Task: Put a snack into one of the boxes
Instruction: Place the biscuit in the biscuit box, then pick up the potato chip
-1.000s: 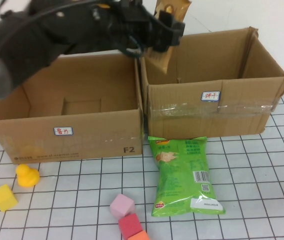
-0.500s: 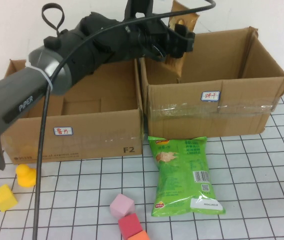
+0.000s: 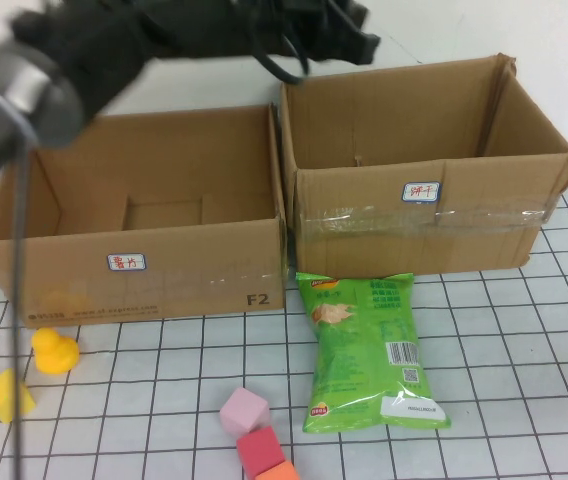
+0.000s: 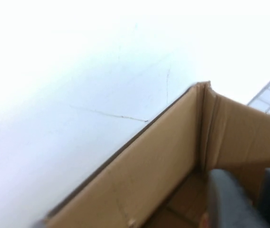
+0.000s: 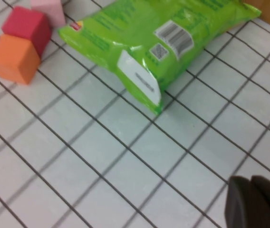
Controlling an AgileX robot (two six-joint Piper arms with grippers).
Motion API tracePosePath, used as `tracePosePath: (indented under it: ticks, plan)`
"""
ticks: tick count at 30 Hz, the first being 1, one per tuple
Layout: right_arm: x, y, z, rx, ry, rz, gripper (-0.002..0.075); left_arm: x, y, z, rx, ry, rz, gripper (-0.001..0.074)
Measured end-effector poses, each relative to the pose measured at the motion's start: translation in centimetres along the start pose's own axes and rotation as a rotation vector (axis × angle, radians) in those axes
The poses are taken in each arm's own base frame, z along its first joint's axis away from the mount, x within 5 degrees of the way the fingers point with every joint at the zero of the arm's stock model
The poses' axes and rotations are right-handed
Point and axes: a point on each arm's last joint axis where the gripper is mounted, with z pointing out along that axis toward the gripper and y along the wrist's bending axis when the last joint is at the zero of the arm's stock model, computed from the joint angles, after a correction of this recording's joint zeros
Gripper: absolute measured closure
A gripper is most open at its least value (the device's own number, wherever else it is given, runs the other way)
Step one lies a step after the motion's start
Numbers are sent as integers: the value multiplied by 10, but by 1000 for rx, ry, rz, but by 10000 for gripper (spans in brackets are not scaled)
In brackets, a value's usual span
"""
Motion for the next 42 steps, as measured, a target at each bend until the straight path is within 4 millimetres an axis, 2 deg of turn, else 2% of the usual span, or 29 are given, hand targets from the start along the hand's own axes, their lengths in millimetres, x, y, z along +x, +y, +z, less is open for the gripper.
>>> tracePosePath:
  ticks: [2, 5, 7, 10, 12, 13, 15, 18, 21, 26, 30, 38, 42]
  plan:
    - [-1, 0, 3, -14, -8, 32, 726, -12, -4, -21, -2, 34, 77, 671]
    - [-4, -2, 9, -47, -30, 102, 682, -24, -11, -57, 12, 140, 158, 717]
    - [-7, -4, 17, -80, -63, 186, 587, -27, -14, -79, 7, 230, 174, 727]
    - [-12, -10, 31, -127, -113, 315, 370, -26, -15, -107, -55, 319, 154, 732]
    - [-15, -14, 42, -151, -144, 395, 253, -22, -15, -120, -94, 329, 152, 734]
    - [-15, -18, 49, -160, -157, 432, 207, -18, -16, -126, -110, 318, 143, 734]
    - [-14, -23, 61, -170, -171, 486, 163, -11, -21, -142, -131, 294, 112, 734]
    - [-10, -29, 81, -211, -177, 542, 137, 11, -29, -165, -151, 264, 73, 735]
    - [-2, -29, 99, -282, -150, 559, 130, 46, -40, -191, -158, 263, 57, 735]
    - [12, -28, 128, -410, -94, 581, 127, 100, -56, -242, -195, 286, 140, 736]
    - [16, -33, 147, -470, -77, 611, 127, 132, -65, -270, -212, 290, 175, 736]
    - [24, -40, 173, -521, -50, 663, 127, 172, -83, -319, -252, 137, 172, 736]
    - [29, -40, 184, -537, -21, 684, 127, 190, -89, -333, -273, 64, 190, 736]
